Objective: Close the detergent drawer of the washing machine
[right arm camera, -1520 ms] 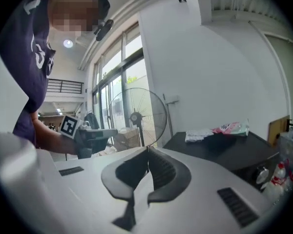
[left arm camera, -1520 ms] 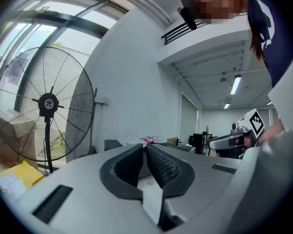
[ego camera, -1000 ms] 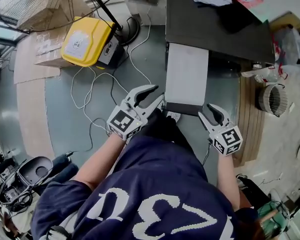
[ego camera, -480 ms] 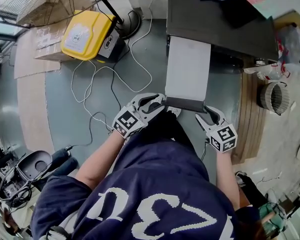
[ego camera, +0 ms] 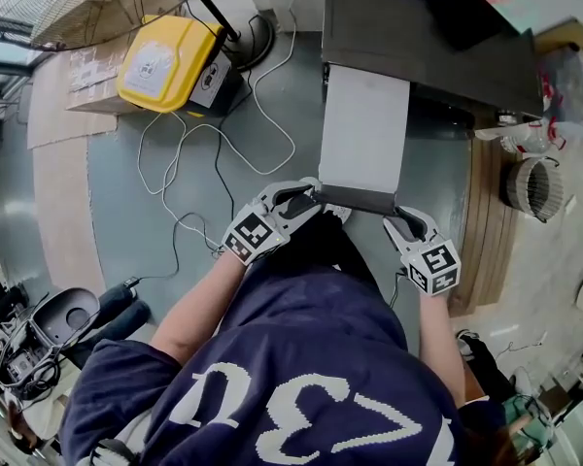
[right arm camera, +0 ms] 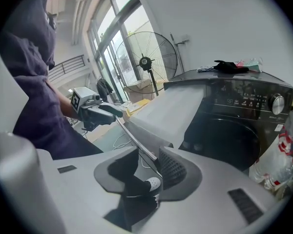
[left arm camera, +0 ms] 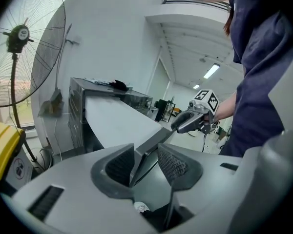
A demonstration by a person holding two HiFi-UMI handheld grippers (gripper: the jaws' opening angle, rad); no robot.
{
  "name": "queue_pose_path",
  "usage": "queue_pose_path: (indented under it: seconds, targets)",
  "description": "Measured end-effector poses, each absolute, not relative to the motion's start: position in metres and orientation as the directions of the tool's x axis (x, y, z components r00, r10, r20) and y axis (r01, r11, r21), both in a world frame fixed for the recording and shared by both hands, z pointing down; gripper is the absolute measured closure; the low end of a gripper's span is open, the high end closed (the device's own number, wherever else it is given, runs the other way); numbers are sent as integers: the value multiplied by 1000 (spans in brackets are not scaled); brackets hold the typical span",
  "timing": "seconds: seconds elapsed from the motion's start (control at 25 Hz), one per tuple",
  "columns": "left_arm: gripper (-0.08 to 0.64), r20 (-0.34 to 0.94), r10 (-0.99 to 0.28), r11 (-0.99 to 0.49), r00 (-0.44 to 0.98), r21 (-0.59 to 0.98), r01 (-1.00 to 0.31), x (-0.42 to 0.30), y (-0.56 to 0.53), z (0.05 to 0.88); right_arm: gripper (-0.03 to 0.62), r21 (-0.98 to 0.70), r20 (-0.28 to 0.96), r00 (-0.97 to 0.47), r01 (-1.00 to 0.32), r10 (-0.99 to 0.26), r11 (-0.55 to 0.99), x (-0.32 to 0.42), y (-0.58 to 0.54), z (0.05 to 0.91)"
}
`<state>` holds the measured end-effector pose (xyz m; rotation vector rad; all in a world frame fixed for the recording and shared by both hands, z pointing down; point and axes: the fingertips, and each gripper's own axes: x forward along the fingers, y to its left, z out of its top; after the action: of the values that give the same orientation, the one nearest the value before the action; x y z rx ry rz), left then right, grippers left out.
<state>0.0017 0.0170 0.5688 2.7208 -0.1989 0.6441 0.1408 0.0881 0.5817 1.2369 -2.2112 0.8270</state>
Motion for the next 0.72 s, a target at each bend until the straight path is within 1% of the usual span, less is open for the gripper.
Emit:
queue_pose_path:
  seconds: [0.16, 0.32, 0.44, 0.6, 0.72]
  targets:
    - [434, 457, -24, -945, 889, 281, -170, 4, 19, 566, 453, -262, 661, -481, -867, -576, 424, 141, 87, 581]
    - [448, 460, -35, -947, 887, 268, -176, 7, 19, 563, 454, -250, 656, -472, -872, -589, 421, 142, 86, 578]
    - [448, 446, -53, -939, 893, 282, -197, 8, 11, 560, 454, -242, 647, -461, -880, -608, 409, 144, 77, 575]
    - [453, 447, -48, -947, 893, 264, -183, 14, 1, 557, 454, -233, 643, -448, -887, -621, 399, 150, 68, 571]
    - [453, 445, -77, -944, 892, 257, -209, 18, -8, 554, 454, -220, 635, -432, -896, -641, 386, 154, 57, 567]
